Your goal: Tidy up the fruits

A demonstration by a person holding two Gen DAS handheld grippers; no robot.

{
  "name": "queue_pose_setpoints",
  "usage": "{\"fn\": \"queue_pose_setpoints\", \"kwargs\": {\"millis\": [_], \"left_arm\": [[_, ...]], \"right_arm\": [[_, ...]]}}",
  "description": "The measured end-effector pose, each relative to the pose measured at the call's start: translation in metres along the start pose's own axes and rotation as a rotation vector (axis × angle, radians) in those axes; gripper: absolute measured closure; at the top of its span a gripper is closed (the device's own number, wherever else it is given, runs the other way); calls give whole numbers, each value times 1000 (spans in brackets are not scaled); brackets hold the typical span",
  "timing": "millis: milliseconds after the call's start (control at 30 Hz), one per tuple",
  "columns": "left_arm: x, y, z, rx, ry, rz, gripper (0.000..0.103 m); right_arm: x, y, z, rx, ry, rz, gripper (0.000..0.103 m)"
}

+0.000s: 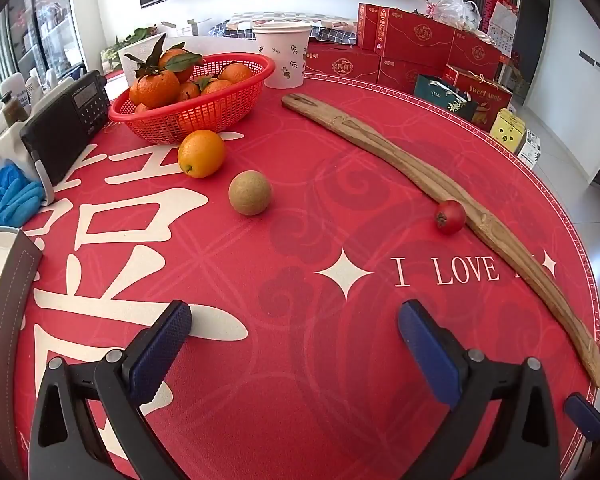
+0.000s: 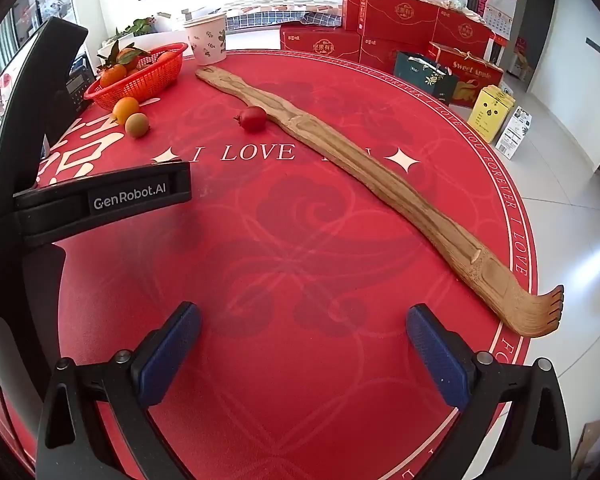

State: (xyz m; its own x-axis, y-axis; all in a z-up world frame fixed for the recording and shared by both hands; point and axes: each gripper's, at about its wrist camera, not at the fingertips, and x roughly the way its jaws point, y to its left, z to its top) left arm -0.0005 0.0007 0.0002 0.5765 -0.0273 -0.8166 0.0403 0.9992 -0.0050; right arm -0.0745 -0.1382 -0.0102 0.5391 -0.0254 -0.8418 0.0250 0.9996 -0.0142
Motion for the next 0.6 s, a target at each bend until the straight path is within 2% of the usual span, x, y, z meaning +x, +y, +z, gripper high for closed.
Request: {"fn": "queue_pose_setpoints", "kwargs": {"millis": [233,600], "left_arm": [[0,0,0,0,0,0,0],[0,0,0,0,-1,0,0]], "right_arm": [[0,-1,-6,16,1,-9,0],[3,0,2,18,17,-7,0]]}}
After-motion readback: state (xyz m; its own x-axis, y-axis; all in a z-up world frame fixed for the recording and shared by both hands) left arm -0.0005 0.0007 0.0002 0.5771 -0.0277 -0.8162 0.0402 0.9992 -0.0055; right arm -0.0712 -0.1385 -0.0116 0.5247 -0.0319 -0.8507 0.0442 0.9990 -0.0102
